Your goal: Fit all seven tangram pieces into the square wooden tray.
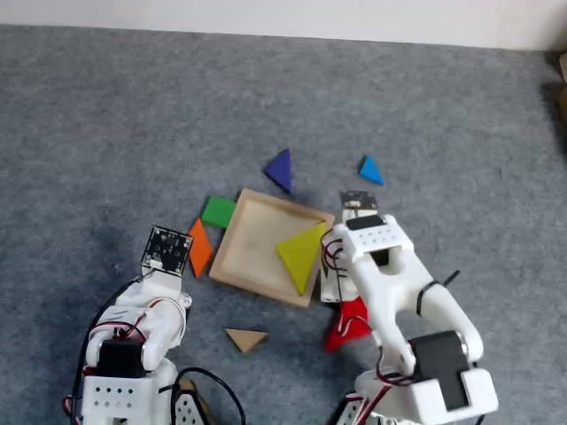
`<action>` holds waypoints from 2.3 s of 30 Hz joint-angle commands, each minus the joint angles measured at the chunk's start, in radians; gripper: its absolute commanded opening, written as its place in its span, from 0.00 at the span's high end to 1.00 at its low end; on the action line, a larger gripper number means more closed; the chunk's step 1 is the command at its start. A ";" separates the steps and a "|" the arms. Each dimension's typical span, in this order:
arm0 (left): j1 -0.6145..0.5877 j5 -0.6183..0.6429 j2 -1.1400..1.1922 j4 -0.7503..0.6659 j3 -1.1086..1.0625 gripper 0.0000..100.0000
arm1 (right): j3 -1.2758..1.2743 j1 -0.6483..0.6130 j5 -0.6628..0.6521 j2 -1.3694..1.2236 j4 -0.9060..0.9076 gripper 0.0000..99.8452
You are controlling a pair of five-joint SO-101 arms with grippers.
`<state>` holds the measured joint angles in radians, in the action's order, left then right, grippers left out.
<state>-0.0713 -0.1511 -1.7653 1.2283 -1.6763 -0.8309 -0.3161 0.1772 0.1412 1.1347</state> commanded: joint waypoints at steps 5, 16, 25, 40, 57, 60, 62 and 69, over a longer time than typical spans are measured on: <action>-0.013 -0.008 -0.053 0.006 -0.021 0.99 | 0.007 0.012 -0.120 0.223 0.059 0.89; -0.013 -0.008 -0.053 0.006 -0.021 0.99 | -0.001 -0.044 -0.172 0.375 0.286 0.72; -0.013 -0.008 -0.053 0.006 -0.021 0.99 | -0.005 -0.110 -0.285 0.142 0.308 0.67; -0.013 -0.008 -0.053 0.006 -0.021 0.99 | 0.091 -0.085 -0.311 -0.140 0.128 0.60; -0.013 -0.008 -0.053 0.006 -0.021 0.99 | 0.143 0.008 -0.379 0.236 0.119 0.60; -0.013 -0.008 -0.053 0.006 -0.021 0.99 | 0.143 -0.018 -0.503 0.236 0.180 0.60; -0.013 -0.008 -0.053 0.006 -0.021 0.99 | 0.142 -0.038 -0.574 0.234 0.197 0.60; -0.013 -0.008 -0.053 0.006 -0.021 0.99 | 0.107 -0.081 -0.755 0.150 0.191 0.60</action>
<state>-0.0713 -0.1511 -1.7653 1.2283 -1.6763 -0.7265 -0.3713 -0.5240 0.3253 1.3188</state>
